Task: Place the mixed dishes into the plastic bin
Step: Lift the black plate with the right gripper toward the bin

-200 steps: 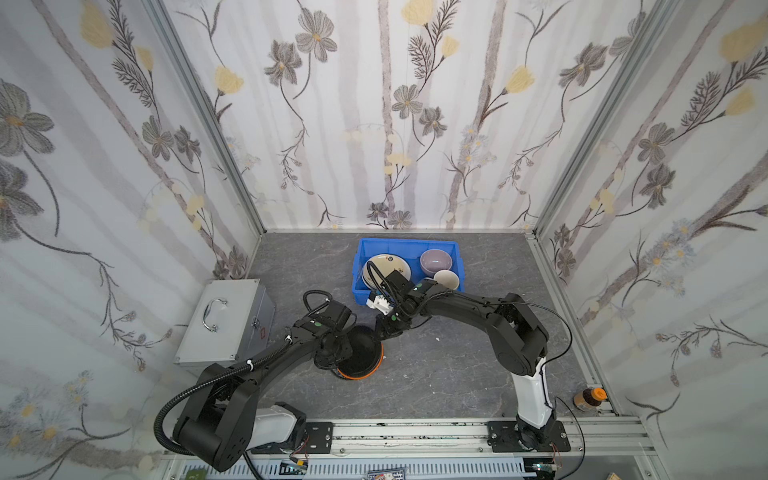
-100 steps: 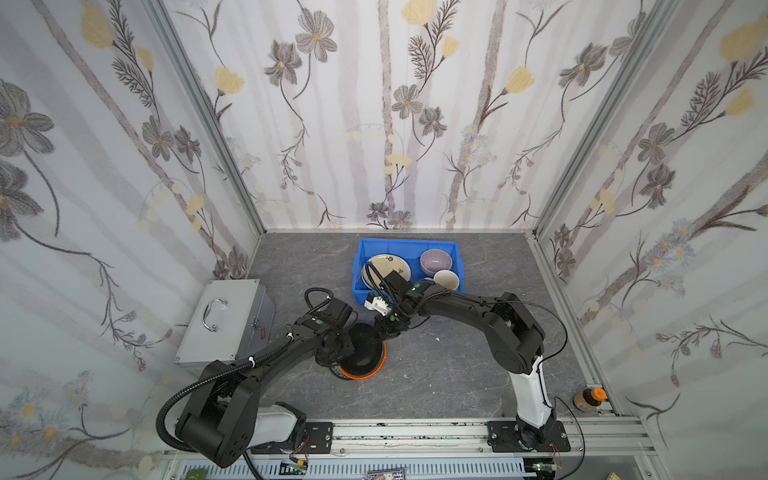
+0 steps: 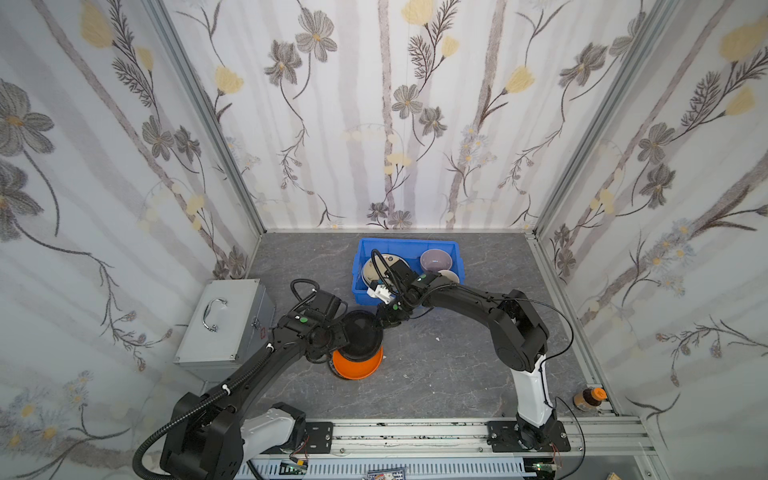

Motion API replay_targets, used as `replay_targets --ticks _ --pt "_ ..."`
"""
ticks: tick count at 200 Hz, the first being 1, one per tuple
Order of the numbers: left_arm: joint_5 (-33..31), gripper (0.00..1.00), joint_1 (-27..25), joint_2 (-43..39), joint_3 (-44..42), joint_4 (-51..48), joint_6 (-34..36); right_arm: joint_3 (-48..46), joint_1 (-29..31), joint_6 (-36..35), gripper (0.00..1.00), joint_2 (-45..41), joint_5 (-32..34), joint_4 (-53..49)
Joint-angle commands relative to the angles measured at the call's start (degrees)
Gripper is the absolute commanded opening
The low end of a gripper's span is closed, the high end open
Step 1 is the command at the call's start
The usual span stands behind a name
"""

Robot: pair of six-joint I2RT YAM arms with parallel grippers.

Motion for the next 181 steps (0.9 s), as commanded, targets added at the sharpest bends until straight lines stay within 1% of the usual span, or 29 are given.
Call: replay_targets --ticks 1,13,26,28,45,62,99,109,161,181 --pt "-2.2 0.78 2.4 -2.1 2.8 -5.9 3.0 2.0 -0.6 -0.1 0.06 -0.5 -2.4 -0.1" --pt "-1.7 0.86 4.0 -2.9 4.7 -7.2 4.6 3.3 -1.4 -0.1 0.05 -0.5 -2.4 -0.6" --pt "0.1 0.99 5.3 -3.0 6.6 -7.5 6.9 5.1 -2.5 -0.3 0.05 -0.2 -2.3 -1.3" --pt "0.4 1.0 5.5 -3.0 7.0 -7.5 7.3 5.5 -2.6 -0.4 0.05 -0.2 -2.3 -1.4" --pt "2.3 1.0 6.2 -1.8 9.8 -7.4 9.5 8.7 -4.6 -0.6 0.06 0.3 -1.9 -2.9" --pt "2.7 1.0 6.4 0.5 13.0 -7.5 10.5 12.5 -6.7 -0.9 0.06 0.9 -1.1 -4.7" --pt "3.2 1.0 6.7 6.7 20.6 -6.8 12.7 20.8 -11.3 -1.2 0.06 4.0 0.7 -7.5" --pt "3.6 1.0 6.7 9.6 22.7 -6.6 13.3 22.9 -12.6 -1.1 0.06 5.4 0.8 -8.0" --pt "4.9 1.0 6.9 20.8 34.1 -6.5 16.4 33.9 -15.8 1.7 0.07 13.1 3.8 -7.9" --pt "5.4 1.0 6.9 25.0 38.1 -7.1 17.6 35.7 -16.9 3.4 0.07 15.5 3.8 -5.9"
